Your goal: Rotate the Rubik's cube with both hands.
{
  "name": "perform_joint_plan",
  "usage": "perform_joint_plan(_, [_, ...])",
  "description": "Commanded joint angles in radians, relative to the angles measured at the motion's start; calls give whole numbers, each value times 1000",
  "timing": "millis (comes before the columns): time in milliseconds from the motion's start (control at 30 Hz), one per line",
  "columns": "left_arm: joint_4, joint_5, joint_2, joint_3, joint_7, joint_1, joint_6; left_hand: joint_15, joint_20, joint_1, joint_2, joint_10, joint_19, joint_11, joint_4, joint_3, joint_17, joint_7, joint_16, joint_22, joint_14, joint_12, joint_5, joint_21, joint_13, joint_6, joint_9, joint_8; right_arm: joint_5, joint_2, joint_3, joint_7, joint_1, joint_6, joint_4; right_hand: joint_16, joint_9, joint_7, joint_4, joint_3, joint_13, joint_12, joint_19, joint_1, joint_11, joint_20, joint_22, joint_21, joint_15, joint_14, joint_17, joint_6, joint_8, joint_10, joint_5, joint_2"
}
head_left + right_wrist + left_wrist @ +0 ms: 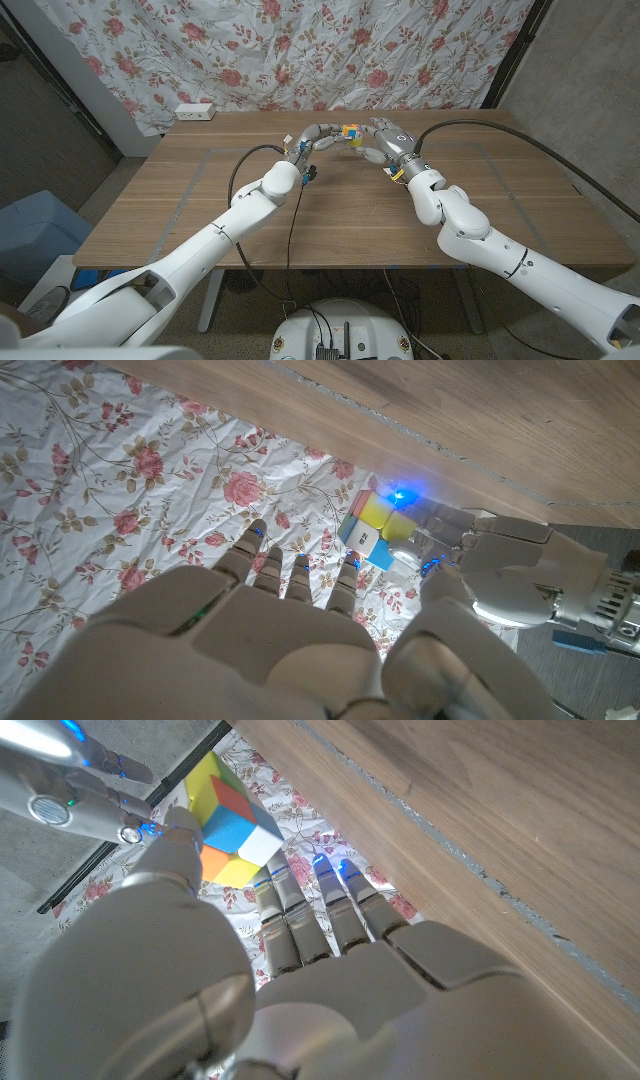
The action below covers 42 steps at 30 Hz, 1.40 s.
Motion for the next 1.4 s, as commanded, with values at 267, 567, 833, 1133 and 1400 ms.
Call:
perform_joint_plan(267, [-6, -2, 1, -5, 8, 10, -4, -126, 3, 10, 33, 65, 11, -52, 5, -1, 2, 28, -2, 6, 8, 6, 4, 8, 5, 40, 4, 3, -15, -9, 12, -11, -36, 3, -6, 10, 0, -2, -4, 2, 0, 6, 9, -3, -4, -3, 4, 4, -9, 8, 3, 17, 4, 12, -4, 2])
perform_joint_plan(567, [0, -5, -3, -7, 9, 9, -10, -127, 3, 10, 34, 66, 10, -52, 4, -2, 2, 28, -3, 6, 8, 5, 4, 8, 6, 40, 4, 1, -18, -4, 9, -9, -34, 9, 1, 11, 0, -2, -5, 3, 0, 6, 11, -3, -4, -3, 4, 4, -10, 8, 3, 23, 3, 14, -5, 3])
perform_joint_plan(833, [12, -7, -8, -6, 7, 3, -17, -126, 2, 10, 36, 67, 10, -52, 4, -3, 2, 26, -3, 6, 10, 4, 4, 8, 7, 41, 5, 0, -23, -2, 7, -4, -32, 13, 0, 11, 0, -2, -6, 3, 0, 5, 12, -3, -4, -3, 4, 3, -12, 8, 4, 28, 3, 13, -5, 4])
perform_joint_plan(1133, [16, -8, -13, -5, 9, 1, -18, -127, 3, 10, 36, 68, 11, -52, 3, -4, 2, 28, -3, 6, 9, 3, 4, 8, 8, 42, 5, -1, -29, -6, 8, -9, -39, 17, -4, 10, 0, -2, -7, 4, 0, 5, 12, -2, -4, -4, 4, 3, -13, 6, 4, 34, 3, 13, -5, 5])
perform_joint_plan(1400, [24, -13, -19, -4, 8, 1, -27, -126, 3, 9, 37, 69, 13, -52, 3, -5, 2, 29, -3, 6, 10, 2, 4, 9, 8, 45, 5, -1, -37, -13, 12, -5, -50, 17, -15, 10, 0, -2, -7, 5, 0, 4, 12, -2, -4, -4, 4, 2, -15, 5, 4, 39, 3, 13, -6, 6])
